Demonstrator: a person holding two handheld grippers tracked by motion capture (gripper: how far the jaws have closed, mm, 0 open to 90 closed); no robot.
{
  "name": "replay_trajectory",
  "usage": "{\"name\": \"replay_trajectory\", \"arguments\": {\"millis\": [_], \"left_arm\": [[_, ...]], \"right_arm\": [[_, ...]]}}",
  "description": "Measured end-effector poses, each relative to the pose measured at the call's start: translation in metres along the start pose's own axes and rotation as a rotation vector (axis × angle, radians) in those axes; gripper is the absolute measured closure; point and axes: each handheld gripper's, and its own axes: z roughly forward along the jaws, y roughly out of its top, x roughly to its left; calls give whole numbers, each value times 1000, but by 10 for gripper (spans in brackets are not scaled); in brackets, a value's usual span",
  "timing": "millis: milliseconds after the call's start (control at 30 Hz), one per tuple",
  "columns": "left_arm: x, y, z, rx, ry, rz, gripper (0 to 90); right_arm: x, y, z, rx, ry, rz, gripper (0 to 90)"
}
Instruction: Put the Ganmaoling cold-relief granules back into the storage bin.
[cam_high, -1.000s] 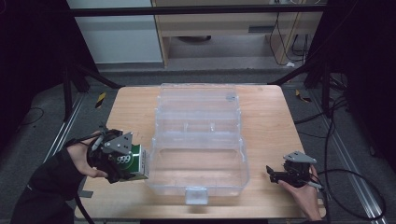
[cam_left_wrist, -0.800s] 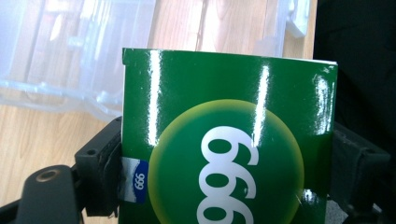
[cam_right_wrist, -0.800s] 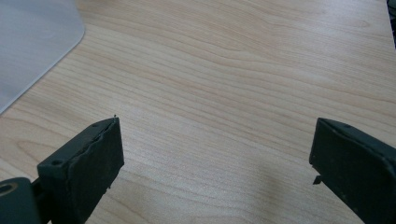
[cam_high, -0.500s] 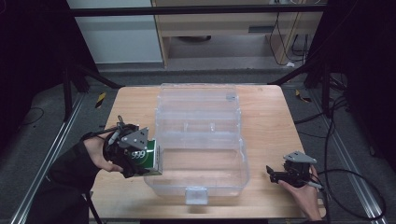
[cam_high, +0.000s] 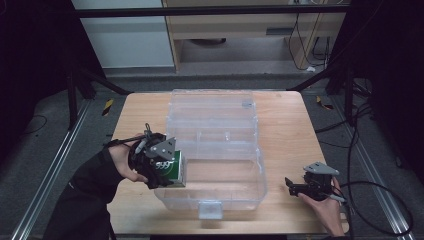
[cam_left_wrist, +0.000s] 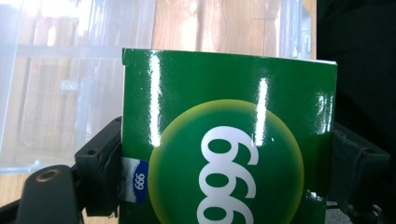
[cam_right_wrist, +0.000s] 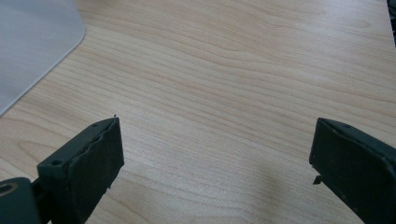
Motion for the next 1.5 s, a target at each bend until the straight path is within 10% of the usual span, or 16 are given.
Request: {"name": "replay_trajectory", "arguments": {"millis": [1500], "left_arm": [[5, -6, 65, 50, -68, -21, 148]], "right_arm": [[1, 0, 2, 14, 7, -12, 31]]}}
